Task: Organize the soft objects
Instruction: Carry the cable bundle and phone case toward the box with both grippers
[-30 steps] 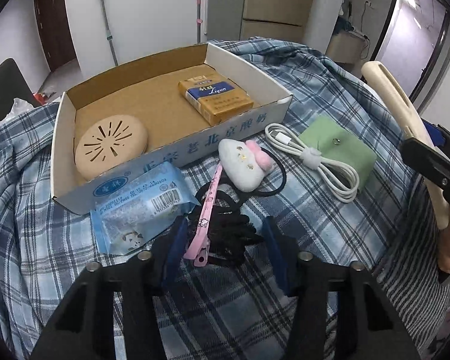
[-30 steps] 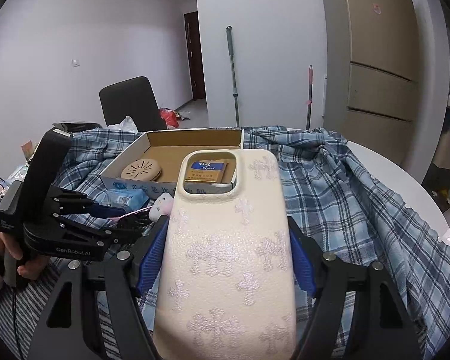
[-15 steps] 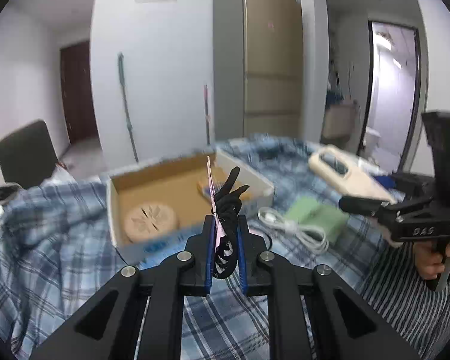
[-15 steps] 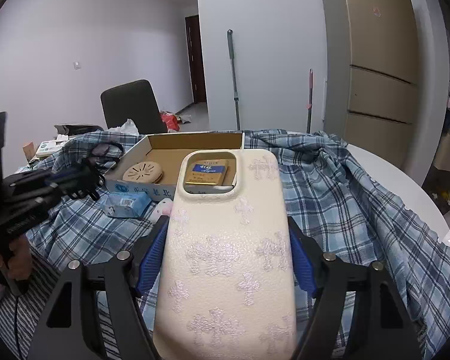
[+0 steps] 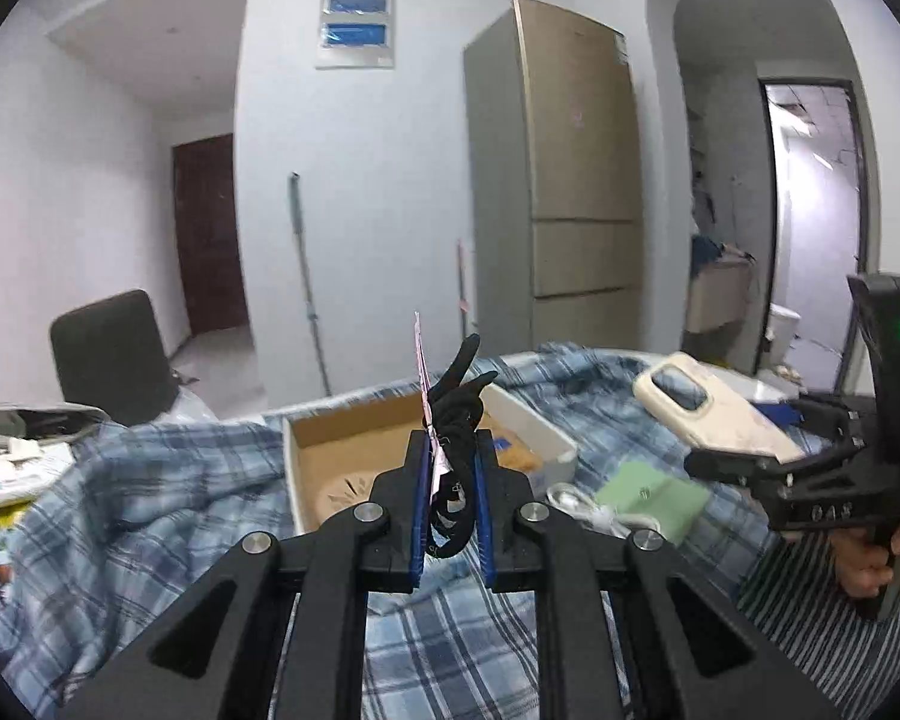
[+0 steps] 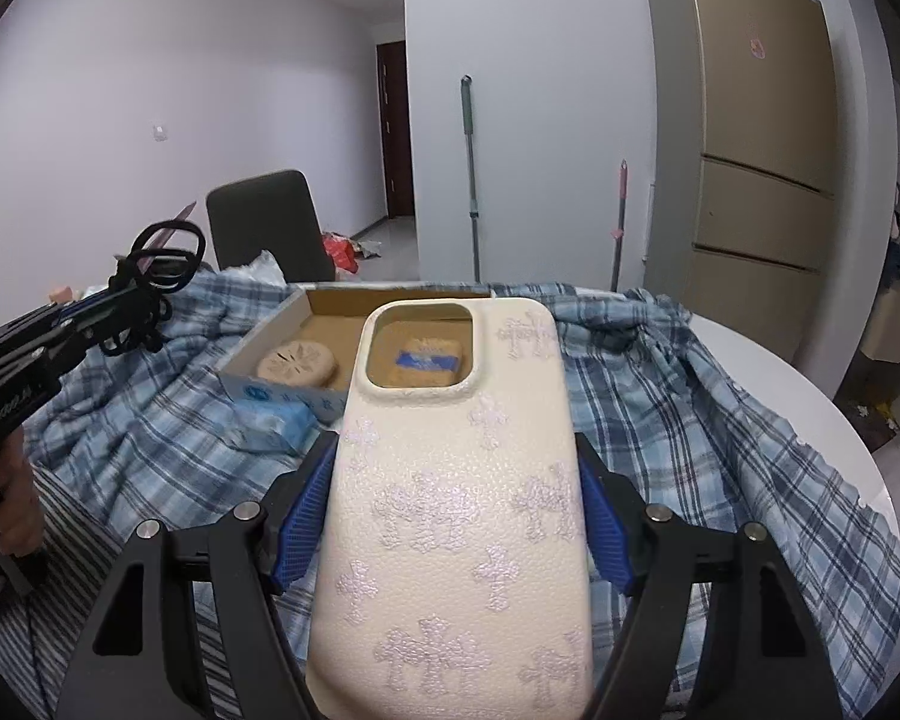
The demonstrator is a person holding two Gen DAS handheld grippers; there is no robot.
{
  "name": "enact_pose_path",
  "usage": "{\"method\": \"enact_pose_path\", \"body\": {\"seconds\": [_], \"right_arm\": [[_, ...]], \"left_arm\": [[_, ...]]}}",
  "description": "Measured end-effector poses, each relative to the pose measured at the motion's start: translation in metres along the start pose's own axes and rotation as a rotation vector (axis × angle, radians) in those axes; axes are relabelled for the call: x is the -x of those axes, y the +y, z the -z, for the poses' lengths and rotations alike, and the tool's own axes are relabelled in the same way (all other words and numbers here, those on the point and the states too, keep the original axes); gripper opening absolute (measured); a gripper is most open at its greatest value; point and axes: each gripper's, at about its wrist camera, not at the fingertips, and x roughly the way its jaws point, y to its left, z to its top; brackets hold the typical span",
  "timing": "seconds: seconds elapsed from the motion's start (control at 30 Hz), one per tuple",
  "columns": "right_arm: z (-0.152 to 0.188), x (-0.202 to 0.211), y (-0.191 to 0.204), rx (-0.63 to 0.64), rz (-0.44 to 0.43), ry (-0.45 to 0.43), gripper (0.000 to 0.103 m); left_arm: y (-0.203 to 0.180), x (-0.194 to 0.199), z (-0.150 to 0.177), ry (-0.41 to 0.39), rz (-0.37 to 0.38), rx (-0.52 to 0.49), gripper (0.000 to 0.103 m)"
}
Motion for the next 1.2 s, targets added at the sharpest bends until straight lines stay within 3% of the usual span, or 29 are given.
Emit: {"method": "enact_pose_path", "body": {"seconds": [0.17,0.3,0.47,0.57,0.77,0.87,1.1,1.2], "right_arm": [[-0.038,0.009,0.012,0.011,-0.008,-0.065,0.072],[-0.08,0.006,0.019,0.009,-0.015,-0.129,0.072],[-0.128,-0.017,0.022,-0.02,-0.007,-0.173,0.072],[-0.149,-0.031,0.024,-0.045,-0.009,-0.203,0.072],[-0.156,-0.065,0.026,-0.089,-0.025,-0.205,0.072],[-0.145,-0.086,0.024,-0.087,-0.023,-0.16,0.072],[-0.109,-0.148,0.017,-0.105,-0.006,0.012,0.072],[-0.096,-0.171,0.015,-0.1,-0.027,0.078,0.072]], "left_arm": [[0.01,0.006,-0.038,-0.049,-0.053,0.058,0.014],[0.018,0.0,-0.074,-0.133,-0.14,0.094,0.014],[0.032,-0.015,-0.114,-0.182,-0.156,0.132,0.014],[0.043,-0.028,-0.131,-0.169,-0.145,0.157,0.014],[0.049,-0.056,-0.128,-0.091,-0.152,0.153,0.014],[0.056,-0.085,-0.118,0.016,-0.105,0.177,0.014],[0.072,-0.159,-0.075,0.277,-0.111,0.185,0.014],[0.076,-0.18,-0.057,0.35,-0.123,0.175,0.014]]}}
